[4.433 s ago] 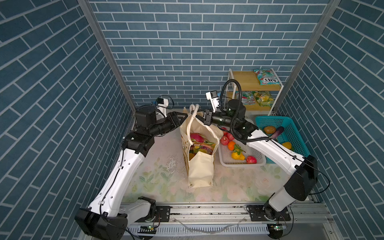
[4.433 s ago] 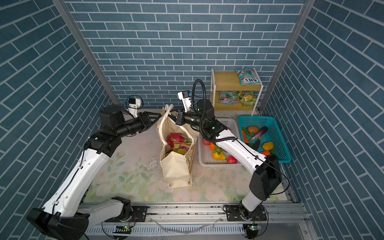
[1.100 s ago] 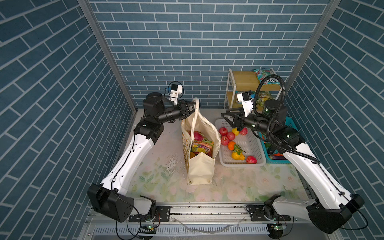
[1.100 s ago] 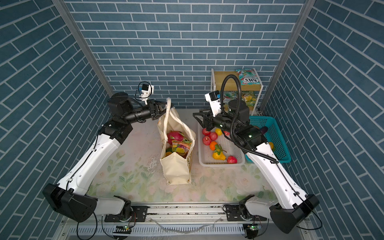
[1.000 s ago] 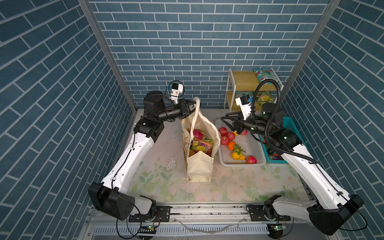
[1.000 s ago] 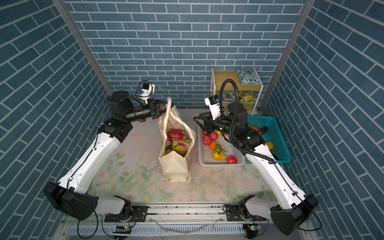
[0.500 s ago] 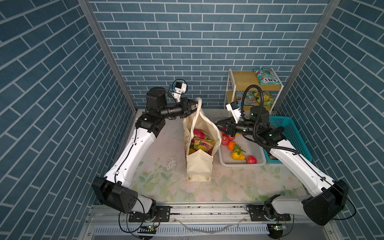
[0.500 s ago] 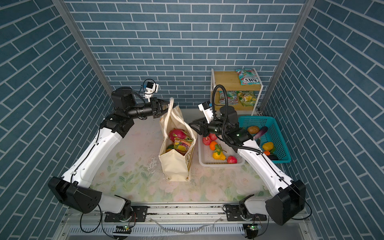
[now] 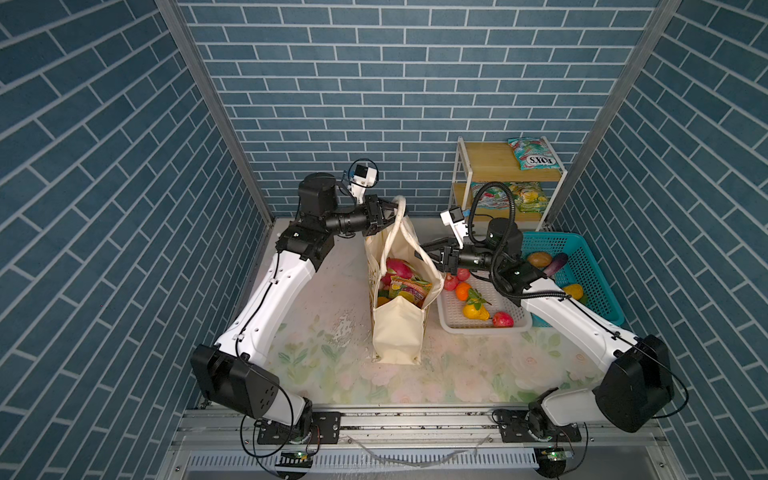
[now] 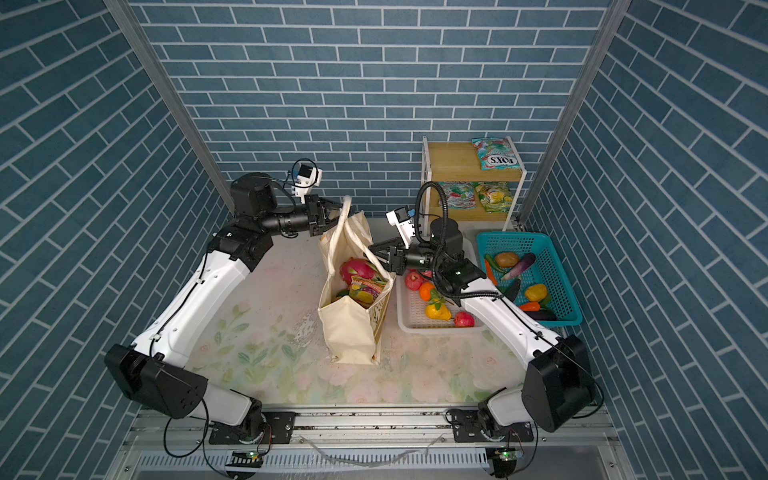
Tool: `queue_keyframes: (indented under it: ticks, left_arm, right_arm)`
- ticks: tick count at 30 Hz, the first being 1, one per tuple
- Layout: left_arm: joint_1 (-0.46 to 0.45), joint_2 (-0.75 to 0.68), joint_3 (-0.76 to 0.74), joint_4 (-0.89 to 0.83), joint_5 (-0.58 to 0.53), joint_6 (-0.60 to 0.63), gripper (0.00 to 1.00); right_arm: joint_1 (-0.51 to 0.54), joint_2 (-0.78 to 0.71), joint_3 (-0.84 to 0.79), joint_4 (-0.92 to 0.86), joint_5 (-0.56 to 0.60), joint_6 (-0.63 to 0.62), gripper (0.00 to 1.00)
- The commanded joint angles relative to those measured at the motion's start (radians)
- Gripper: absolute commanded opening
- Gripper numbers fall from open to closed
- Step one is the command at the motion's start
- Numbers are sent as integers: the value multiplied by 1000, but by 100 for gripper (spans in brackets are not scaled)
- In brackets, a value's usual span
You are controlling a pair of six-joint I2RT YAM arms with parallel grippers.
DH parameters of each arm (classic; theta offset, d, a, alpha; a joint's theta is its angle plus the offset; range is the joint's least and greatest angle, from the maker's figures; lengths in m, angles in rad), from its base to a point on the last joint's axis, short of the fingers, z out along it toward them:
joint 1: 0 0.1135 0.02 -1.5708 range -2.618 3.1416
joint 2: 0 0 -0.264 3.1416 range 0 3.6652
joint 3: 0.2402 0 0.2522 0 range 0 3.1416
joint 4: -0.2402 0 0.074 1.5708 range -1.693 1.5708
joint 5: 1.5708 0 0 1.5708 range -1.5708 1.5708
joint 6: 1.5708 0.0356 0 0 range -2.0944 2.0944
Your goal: Place the food into the grocery bag and tie it
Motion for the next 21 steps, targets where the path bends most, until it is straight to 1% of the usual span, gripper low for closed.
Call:
queue_keyframes:
  ticks: [1, 5, 8, 13, 17, 21]
  left_arm:
    - [3, -3, 5, 48, -6, 23, 0]
    - [3, -11, -18, 46, -40, 26, 0]
    - [0, -29, -23, -9, -97, 67, 0]
    - [-10, -77, -40, -120, -236, 148, 0]
    - [-20, -116, -72, -168, -349, 189, 0]
    - [-52, -144, -84, -226, -474, 246, 0]
  right_arm:
    - [33, 29, -11, 215, -54, 118, 35]
    - [65, 80, -13, 385, -49, 213, 36]
    - [79, 122, -13, 538, -33, 298, 38]
    - [97, 190, -4, 743, 1, 412, 43]
    - [113, 231, 8, 837, 26, 461, 46]
    - [119, 262, 22, 930, 52, 524, 49]
